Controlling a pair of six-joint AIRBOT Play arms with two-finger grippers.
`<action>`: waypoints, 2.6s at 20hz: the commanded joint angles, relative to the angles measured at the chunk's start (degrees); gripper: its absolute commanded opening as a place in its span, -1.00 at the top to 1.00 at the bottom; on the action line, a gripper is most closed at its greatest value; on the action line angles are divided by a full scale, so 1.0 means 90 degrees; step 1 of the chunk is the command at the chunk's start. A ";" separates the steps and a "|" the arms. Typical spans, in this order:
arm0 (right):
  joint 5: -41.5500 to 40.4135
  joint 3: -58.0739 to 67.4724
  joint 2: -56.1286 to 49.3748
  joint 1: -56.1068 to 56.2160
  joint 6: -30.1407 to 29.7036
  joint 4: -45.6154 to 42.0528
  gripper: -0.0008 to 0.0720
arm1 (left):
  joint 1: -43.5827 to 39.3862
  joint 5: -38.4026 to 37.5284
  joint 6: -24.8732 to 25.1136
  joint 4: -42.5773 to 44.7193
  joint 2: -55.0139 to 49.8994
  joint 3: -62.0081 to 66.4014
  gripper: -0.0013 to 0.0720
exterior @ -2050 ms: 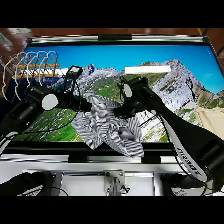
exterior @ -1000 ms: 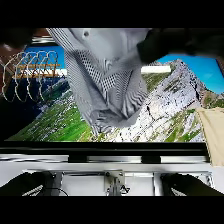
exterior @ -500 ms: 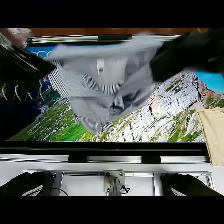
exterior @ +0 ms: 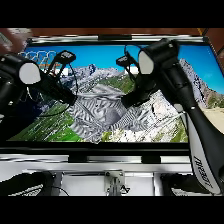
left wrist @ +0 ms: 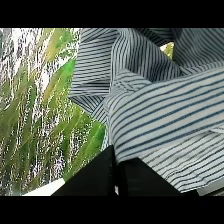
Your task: Fold the shirts.
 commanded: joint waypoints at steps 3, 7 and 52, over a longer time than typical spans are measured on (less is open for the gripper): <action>-0.0180 -0.0027 -0.0646 0.0002 0.0024 0.0119 0.76 | 0.0049 0.0294 -0.0010 -0.0019 -0.0391 -0.0109 0.10; -0.0274 0.0000 -0.0639 0.0002 0.0095 0.0126 0.76 | 0.0250 0.0274 -0.0019 -0.0019 -0.0151 -0.0107 -0.19; -0.1566 0.0277 -0.0641 0.0007 0.0901 0.0313 0.76 | 0.5258 0.2426 0.2390 -0.2837 -0.2956 -0.0095 -0.85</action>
